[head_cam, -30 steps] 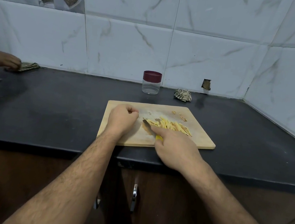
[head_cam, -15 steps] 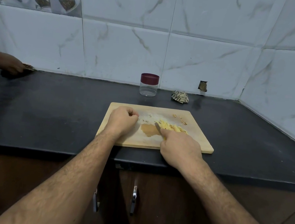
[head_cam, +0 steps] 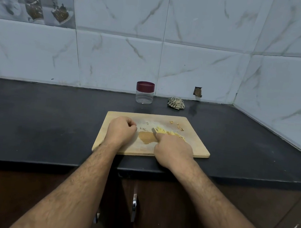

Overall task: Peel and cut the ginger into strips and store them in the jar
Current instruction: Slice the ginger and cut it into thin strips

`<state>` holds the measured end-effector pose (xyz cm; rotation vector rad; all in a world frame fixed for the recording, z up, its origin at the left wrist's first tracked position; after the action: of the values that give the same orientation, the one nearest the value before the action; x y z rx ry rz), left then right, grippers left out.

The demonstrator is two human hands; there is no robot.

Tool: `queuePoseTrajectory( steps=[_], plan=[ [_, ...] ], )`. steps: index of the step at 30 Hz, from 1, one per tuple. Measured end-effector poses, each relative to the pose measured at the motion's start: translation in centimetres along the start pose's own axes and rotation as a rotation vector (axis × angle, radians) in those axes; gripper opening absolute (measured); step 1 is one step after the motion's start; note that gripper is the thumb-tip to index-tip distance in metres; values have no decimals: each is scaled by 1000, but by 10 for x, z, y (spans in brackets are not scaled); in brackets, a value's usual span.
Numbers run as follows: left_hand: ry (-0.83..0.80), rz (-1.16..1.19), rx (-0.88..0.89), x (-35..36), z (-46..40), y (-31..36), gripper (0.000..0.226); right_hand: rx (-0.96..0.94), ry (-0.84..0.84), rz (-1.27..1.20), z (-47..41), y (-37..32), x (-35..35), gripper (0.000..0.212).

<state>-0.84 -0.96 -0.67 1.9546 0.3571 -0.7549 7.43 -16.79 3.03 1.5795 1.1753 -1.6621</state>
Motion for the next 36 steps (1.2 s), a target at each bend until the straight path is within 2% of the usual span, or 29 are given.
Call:
queuePoseTrajectory(
  steps=[6,11,14,18,27,32,36],
  plan=[
    [-7,-15,-1,1,-2,-1,17,0,-8,-128,-2,4,-4,53],
    [-6,-27,13,0,0,0,16,77,-33,-350,-9,16,1,25],
    [-3,-32,21,-1,1,1,17,87,-98,-492,-4,21,6,18],
    [-2,-30,19,0,1,0,17,118,-81,-581,0,29,11,14],
    [-2,-28,22,0,0,0,16,144,-159,-555,10,37,4,16],
    [4,-41,27,1,1,-1,16,66,-80,-529,22,45,-9,18],
    [0,-59,42,2,1,0,17,81,71,-468,16,60,-16,16]
  ],
)
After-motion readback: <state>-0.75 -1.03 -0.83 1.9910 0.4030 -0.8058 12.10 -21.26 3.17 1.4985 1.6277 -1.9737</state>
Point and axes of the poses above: each hand's wrist, its own z-axis away from the middle knuckle, its own x-axis out of the palm, y = z × x, the point moved 1 cm from there along -z, towards the middle knuckle
